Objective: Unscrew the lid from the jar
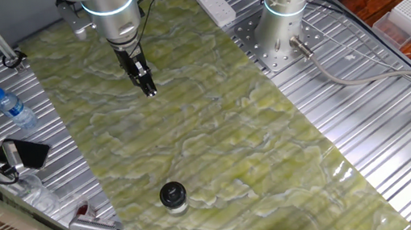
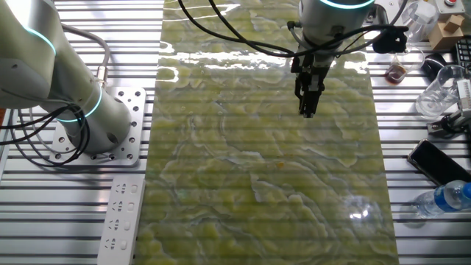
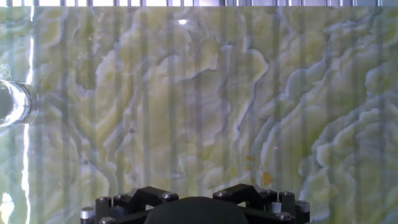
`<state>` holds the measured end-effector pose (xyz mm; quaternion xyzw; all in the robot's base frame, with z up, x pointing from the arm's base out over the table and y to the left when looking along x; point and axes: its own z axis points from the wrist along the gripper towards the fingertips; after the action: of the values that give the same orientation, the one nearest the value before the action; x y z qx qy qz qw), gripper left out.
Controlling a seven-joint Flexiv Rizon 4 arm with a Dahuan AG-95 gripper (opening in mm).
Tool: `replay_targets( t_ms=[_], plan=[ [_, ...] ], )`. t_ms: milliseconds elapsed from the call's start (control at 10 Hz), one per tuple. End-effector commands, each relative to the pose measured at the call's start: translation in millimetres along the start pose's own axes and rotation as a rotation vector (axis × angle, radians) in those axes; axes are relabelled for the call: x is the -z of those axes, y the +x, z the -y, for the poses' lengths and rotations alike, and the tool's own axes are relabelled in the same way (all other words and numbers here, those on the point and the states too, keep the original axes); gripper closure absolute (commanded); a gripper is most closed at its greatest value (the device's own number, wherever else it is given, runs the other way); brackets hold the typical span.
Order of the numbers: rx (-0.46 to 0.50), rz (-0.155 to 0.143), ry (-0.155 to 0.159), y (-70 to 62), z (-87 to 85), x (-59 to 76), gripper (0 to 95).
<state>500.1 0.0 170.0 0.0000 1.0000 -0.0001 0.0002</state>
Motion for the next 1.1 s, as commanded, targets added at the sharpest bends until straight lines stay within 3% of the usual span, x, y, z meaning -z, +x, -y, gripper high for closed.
replay_targets(
  t_ms=[100, 200, 300, 400, 500, 700, 1100],
  plan=[
    [0.279, 0.133, -0.012, 0.3, -0.3, 2.4, 95.0],
    [0.301, 0.126, -0.019, 1.5, 0.7, 6.8, 95.0],
    [0.313, 0.133, -0.055, 1.4, 0.7, 6.6, 95.0],
    [0.293, 0.136, -0.056, 1.5, 0.8, 7.0, 95.0],
    [0.281, 0.138, -0.045, 1.5, 0.8, 7.0, 95.0],
    [0.279, 0.127, 0.019, 1.6, 0.8, 7.5, 95.0],
    [0.260, 0.123, 0.039, 2.0, 0.9, 7.6, 95.0]
  ],
)
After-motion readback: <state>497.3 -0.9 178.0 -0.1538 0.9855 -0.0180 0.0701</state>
